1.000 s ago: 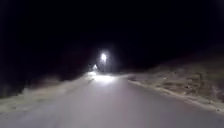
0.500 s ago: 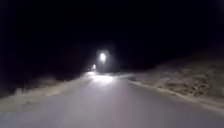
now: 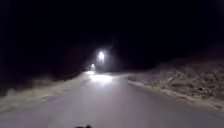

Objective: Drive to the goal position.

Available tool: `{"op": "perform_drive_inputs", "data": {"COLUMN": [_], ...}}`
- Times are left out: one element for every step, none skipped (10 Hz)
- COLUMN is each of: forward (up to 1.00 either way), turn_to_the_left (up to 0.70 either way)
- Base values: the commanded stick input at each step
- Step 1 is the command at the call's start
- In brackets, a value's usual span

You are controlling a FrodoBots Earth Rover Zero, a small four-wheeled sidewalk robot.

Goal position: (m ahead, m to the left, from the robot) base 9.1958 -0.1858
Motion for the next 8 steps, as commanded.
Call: {"op": "perform_drive_inputs", "data": {"forward": [0.85, 0.85, 0.85, 0.85, 0.85, 0.85, 0.85, 0.85], "turn_to_the_left": [0.00, 0.00, 0.00, 0.00, 0.00, 0.00, 0.00, 0.00]}}
